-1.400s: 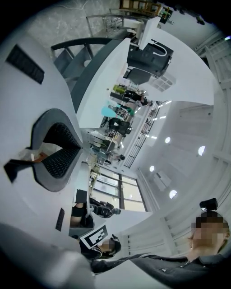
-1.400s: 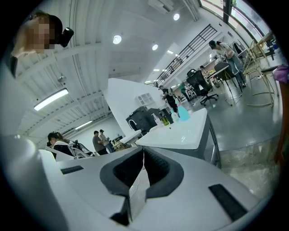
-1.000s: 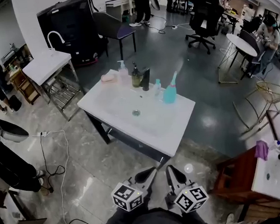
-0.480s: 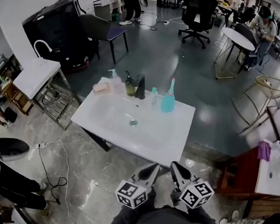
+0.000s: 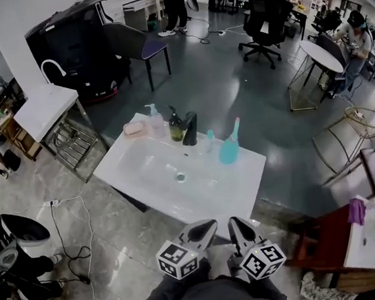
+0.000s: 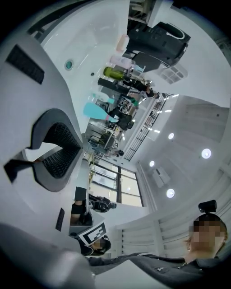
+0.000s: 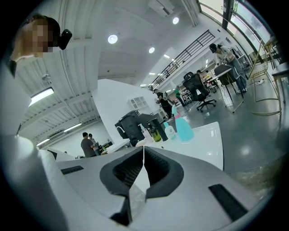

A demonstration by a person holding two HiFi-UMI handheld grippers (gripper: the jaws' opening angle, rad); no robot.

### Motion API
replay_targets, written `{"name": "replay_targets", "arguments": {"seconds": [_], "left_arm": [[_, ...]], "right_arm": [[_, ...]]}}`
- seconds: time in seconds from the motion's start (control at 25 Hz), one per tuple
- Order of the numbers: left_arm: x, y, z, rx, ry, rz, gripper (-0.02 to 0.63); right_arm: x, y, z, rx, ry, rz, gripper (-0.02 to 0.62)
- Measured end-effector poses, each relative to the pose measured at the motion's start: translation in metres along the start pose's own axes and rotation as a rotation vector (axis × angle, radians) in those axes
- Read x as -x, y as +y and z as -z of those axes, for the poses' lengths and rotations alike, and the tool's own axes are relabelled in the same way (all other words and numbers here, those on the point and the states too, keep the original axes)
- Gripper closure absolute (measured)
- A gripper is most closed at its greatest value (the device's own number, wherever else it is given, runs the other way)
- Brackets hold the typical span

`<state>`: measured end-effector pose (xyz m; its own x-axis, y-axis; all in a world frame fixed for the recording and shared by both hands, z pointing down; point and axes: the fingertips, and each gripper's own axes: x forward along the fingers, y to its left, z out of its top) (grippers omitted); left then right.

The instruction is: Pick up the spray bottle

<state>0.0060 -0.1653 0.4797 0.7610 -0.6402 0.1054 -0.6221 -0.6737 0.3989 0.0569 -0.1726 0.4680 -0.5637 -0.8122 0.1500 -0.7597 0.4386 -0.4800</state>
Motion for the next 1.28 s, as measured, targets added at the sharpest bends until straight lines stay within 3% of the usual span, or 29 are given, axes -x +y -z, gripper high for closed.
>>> {"name": "replay_targets", "arguments": {"seconds": [0.6, 0.84, 1.28], "left_arm": [[-0.016, 0.017, -0.006, 0.01, 0.028, 0.08, 0.6], [-0.024, 0.015, -0.02, -0.035, 0.02, 0.101, 0.6], [-0.048, 0.021, -0.04, -0.062, -0.008, 0.078, 0.6]], "right_arm": [[-0.012, -0.01, -0.009, 0.015, -0.04, 0.085, 0.583], [-0.007, -0.022, -0.032, 0.104, -0.07, 0.124, 0.583], [-0.027, -0.033, -0.06, 0.144, -0.096, 0.069, 0.583]]}}
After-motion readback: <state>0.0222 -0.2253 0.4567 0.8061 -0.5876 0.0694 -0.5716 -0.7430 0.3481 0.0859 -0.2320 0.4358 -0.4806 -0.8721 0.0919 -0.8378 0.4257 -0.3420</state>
